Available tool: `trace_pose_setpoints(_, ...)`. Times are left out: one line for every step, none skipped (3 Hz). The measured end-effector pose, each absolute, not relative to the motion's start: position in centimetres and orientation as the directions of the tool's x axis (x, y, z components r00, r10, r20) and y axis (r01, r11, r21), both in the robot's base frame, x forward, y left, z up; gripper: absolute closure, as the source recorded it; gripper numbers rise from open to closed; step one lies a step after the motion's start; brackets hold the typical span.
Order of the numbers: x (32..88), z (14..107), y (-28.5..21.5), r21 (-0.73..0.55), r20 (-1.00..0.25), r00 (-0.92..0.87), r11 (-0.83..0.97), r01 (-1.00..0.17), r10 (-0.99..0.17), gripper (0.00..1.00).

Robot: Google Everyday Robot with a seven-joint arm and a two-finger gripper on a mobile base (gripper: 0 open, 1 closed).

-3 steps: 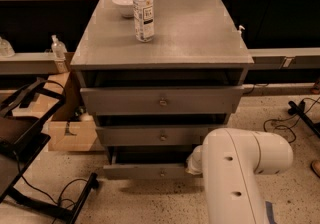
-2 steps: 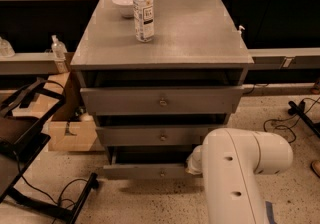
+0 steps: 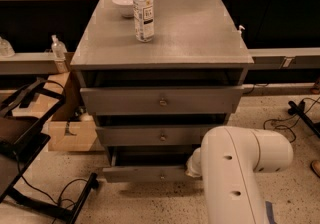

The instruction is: Open bottom drawer

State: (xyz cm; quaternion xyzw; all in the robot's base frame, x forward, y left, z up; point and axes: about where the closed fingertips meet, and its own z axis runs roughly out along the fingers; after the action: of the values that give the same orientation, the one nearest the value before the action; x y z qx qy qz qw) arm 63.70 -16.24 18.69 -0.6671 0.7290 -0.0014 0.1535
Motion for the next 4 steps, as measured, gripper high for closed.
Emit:
trace_pose_setpoints(61.9, 18.8, -16.3, -0.179, -0.219, -0.095, 0.136, -0.974, -0.971, 1.00)
trace_pose_setpoints(62.0, 18.8, -16.3, -0.179, -0.219, -0.095, 0.136, -0.974, -0.971, 1.00)
trace_pose_setpoints(60.0, 18.7, -16.2, -0.149, -0.236, -0.125, 0.163, -0.975, -0.964, 1.00)
trace_pose_setpoints(60.1, 18.7, -16.2, -0.149, -0.236, -0.125, 0.163, -0.975, -0.964, 1.00)
